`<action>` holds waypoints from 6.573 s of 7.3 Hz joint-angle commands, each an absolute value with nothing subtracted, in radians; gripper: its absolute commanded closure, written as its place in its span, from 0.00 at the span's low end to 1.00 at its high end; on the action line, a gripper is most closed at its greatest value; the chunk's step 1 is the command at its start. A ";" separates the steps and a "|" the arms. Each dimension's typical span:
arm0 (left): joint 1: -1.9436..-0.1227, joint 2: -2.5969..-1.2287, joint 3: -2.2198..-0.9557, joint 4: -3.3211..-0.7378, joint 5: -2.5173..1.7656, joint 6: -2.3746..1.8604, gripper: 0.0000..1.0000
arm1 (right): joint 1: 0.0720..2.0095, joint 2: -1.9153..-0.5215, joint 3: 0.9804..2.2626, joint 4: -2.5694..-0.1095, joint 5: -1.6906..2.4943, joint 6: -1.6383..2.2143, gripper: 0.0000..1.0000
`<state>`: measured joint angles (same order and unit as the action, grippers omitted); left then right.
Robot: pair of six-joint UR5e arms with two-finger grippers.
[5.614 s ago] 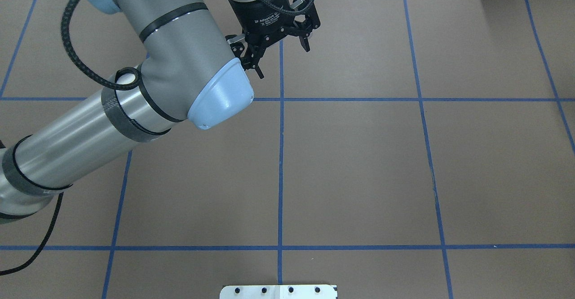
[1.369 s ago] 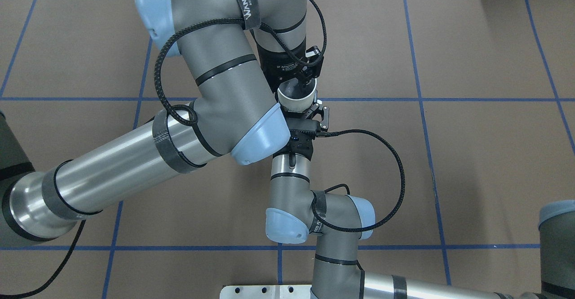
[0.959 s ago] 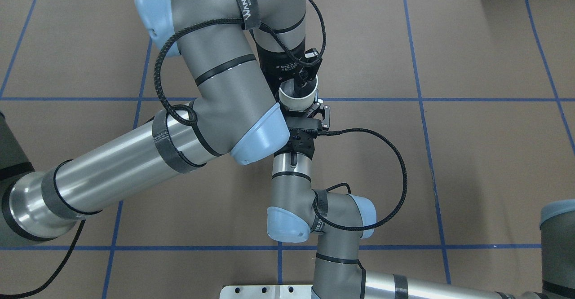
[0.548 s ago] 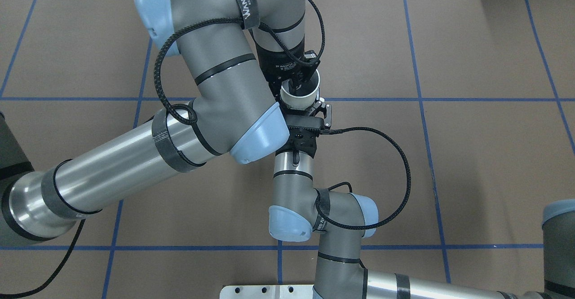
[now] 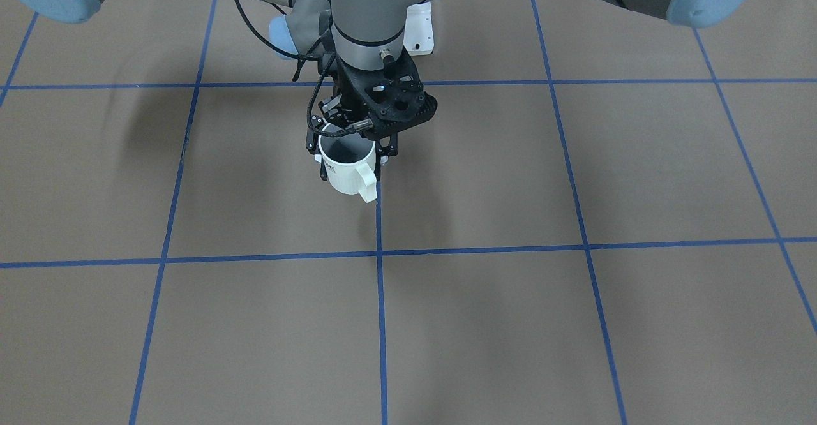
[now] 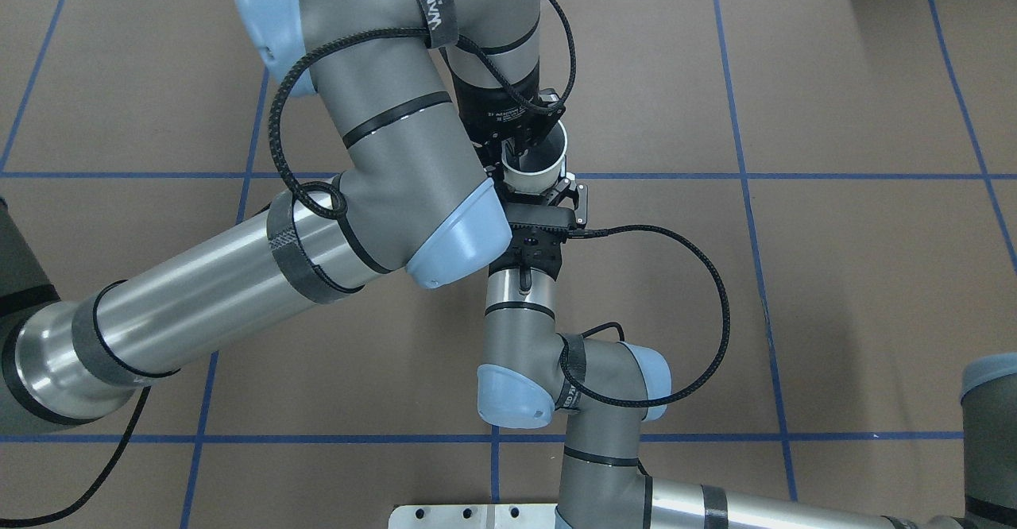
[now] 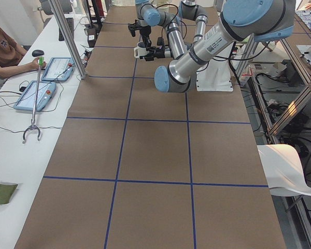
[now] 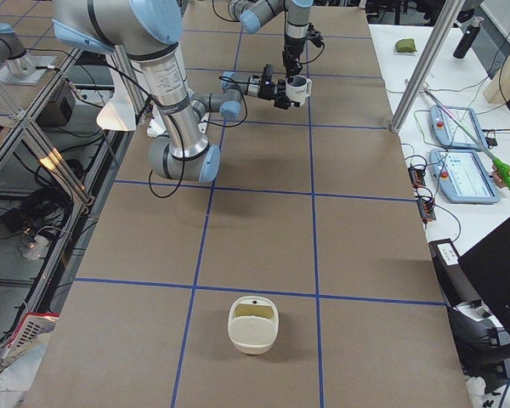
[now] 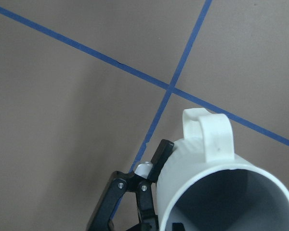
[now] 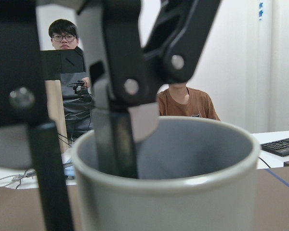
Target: Left arm hands cup to right arm to dump lemon
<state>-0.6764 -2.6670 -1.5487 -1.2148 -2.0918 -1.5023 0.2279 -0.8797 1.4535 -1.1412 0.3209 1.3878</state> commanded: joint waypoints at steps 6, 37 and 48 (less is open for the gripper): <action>-0.715 -2.695 -1.592 -1.184 -2.103 -1.503 1.00 | 0.180 -0.965 1.439 -1.141 0.336 1.391 0.00; -1.139 -1.554 -1.813 -1.605 -2.384 -0.336 1.00 | 1.387 -1.761 1.686 -1.064 2.401 0.298 0.00; -1.296 -1.571 -1.841 -1.595 -2.365 -0.192 0.00 | 1.390 -1.744 1.717 -1.203 2.391 0.147 0.00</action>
